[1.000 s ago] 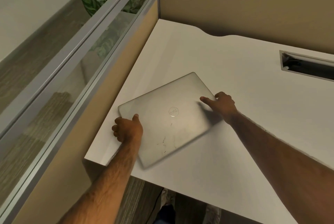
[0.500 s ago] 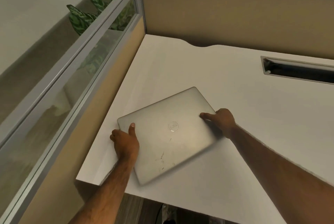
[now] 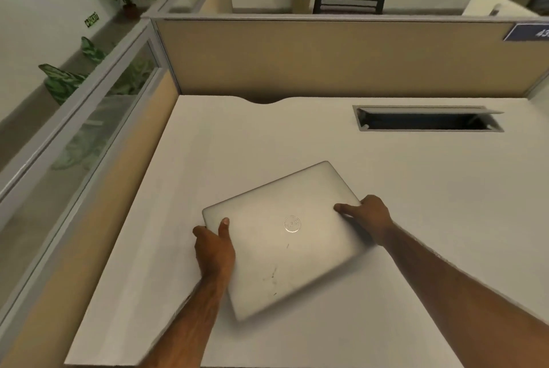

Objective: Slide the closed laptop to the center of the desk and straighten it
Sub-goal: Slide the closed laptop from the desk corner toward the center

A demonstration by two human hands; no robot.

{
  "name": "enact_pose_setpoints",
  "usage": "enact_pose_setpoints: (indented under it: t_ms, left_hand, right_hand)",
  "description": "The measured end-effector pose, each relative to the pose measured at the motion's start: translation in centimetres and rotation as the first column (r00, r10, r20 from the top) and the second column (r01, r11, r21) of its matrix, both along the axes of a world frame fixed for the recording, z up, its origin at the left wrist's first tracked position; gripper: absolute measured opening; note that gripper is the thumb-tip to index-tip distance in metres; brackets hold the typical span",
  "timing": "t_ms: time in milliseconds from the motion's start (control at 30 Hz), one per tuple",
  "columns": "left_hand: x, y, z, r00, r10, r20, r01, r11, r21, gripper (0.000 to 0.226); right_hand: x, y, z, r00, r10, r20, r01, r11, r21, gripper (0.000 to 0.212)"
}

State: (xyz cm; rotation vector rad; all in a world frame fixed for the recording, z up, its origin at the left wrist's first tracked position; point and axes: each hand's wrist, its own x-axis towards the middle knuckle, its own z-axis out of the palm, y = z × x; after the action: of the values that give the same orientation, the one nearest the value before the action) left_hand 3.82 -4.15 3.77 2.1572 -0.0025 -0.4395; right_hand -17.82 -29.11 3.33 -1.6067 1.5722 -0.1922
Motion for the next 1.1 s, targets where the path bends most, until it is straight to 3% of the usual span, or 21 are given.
enact_pose_setpoints:
  t_ms: [633,1100]
  left_hand:
    - [-21.1,-20.0,0.3,1.000,-0.025,-0.001,0.025,0.998,0.063,0.056]
    - [-23.4,-28.3,-1.6,0.990,-0.140,0.010,0.136,0.974,0.180,0.054]
  right_hand:
    - [-20.6,-20.6,0.8,1.000,0.005,0.006,-0.005,1.000,0.002,0.063]
    - [-24.5,-29.1,-2.2,0.999,-0.002,-0.039,0.003,1.000,0.014,0.068]
